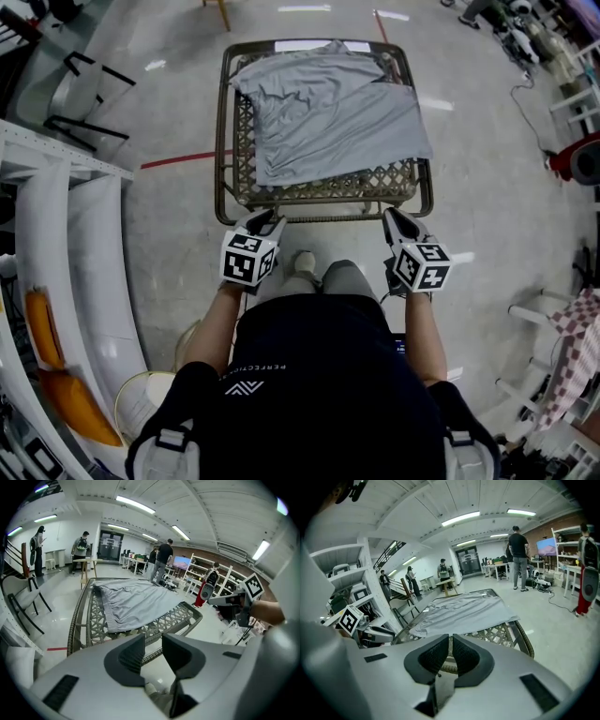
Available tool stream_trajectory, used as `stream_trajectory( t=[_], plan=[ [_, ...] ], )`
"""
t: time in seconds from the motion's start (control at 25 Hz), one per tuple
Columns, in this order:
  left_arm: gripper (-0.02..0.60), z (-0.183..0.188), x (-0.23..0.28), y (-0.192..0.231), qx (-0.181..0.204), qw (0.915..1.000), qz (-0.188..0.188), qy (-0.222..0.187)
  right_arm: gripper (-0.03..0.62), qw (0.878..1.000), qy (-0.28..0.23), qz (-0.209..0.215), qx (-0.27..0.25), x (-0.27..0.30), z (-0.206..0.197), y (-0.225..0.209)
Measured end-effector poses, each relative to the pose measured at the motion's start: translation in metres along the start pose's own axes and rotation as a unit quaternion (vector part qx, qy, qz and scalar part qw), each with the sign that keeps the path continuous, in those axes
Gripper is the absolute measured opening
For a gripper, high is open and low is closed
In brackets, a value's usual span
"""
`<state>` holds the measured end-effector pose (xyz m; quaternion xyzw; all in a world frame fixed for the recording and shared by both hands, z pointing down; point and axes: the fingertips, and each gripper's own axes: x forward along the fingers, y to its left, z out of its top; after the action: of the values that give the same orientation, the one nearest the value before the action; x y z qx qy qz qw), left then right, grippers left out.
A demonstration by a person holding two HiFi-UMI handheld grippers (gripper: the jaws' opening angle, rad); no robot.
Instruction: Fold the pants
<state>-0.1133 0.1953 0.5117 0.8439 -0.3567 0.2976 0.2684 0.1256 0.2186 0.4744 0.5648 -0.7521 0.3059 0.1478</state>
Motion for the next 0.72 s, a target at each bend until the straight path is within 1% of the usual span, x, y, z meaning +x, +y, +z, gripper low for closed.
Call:
stream_trajectory(
  t=[0.28, 0.36, 0.52, 0.72],
  plan=[
    [0.118, 0.0, 0.016, 0.007, -0.004, 0.9999, 0.002, 0.015, 0.044, 1.0, 0.017, -0.002, -0.018, 0.011, 0.002, -0.017],
    [0.132, 0.004, 0.021, 0.01, -0.004, 0.9998, 0.005, 0.017, 0.044, 1.0, 0.022, 0.001, -0.021, 0.021, 0.005, -0.024],
    [0.138, 0.014, 0.034, 0.015, -0.009, 0.9996, 0.018, 0.022, 0.045, 0.999, 0.03, 0.007, -0.037, 0.04, 0.023, -0.041],
    [0.149, 0.03, 0.055, 0.024, 0.001, 0.9988, 0.037, 0.031, 0.046, 0.999, 0.033, 0.011, -0.038, 0.06, 0.042, -0.069]
  ],
)
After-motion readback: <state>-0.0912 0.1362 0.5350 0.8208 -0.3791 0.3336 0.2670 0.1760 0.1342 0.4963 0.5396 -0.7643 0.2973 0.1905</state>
